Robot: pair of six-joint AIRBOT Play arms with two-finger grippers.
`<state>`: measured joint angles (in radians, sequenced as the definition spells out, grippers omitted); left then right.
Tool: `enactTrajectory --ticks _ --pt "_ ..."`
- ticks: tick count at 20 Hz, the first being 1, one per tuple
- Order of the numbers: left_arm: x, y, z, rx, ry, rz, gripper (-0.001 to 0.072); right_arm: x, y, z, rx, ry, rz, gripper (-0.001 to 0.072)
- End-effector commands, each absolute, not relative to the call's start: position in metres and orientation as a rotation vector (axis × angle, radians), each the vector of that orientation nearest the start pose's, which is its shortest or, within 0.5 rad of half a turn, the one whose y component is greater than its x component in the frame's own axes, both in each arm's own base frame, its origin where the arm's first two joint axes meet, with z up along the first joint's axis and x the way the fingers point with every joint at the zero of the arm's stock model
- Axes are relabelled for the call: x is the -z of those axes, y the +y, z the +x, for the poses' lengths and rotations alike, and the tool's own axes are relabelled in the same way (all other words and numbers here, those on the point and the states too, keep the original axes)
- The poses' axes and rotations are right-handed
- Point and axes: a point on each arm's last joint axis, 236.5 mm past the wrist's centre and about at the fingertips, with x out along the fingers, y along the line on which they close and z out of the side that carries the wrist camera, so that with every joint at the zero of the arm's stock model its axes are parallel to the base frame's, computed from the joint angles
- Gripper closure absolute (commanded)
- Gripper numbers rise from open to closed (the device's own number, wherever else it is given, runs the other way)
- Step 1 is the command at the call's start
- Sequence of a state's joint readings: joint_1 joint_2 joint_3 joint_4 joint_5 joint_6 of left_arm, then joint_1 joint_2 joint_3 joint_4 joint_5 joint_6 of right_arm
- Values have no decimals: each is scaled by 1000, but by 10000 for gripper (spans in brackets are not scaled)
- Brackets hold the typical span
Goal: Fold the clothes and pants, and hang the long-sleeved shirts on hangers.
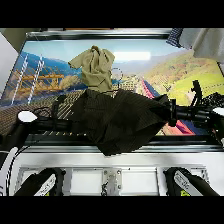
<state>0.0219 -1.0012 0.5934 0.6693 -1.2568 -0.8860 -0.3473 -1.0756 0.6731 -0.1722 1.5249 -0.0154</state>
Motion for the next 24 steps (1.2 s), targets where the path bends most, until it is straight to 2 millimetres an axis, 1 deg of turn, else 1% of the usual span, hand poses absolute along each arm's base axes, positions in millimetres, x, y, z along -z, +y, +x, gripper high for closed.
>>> enactTrajectory --ticks 1,2,3,5,9,11,13,14,15,17,22,23,24 --pt "20 -212 232 1045 1180 -356 251 -114 140 298 -1190 399 238 706" --pt "27 -217 233 1063 1175 -343 251 -114 140 298 -1189 402 242 706" --pt "36 -219 234 1058 1185 -330 252 -114 140 297 -1189 405 246 706" --pt "51 -217 240 1032 1198 -322 251 -114 140 297 -1187 411 255 706" --pt "66 -217 240 1057 1202 -294 252 -114 140 297 -1186 416 261 706" --pt "64 -221 247 1065 1170 -325 252 -114 140 297 -1185 422 270 706" --pt "53 -226 257 1076 1108 -392 252 -114 140 297 -1185 422 270 706" --pt "47 -230 258 1103 1076 -391 252 -114 140 297 -1185 422 271 706" --pt "45 -232 256 1127 1065 -382 252 -114 140 297 -1185 422 270 706" --pt "47 -237 248 1149 1078 -360 252 -114 140 297 -1184 422 271 706" --pt "50 -250 239 1179 1089 -319 254 -114 140 297 -1182 431 284 705" --pt "50 -251 237 1183 1091 -317 294 -114 140 297 -1182 431 284 705" --pt "50 -252 237 1184 1093 -319 418 -114 140 297 -1182 431 284 706"
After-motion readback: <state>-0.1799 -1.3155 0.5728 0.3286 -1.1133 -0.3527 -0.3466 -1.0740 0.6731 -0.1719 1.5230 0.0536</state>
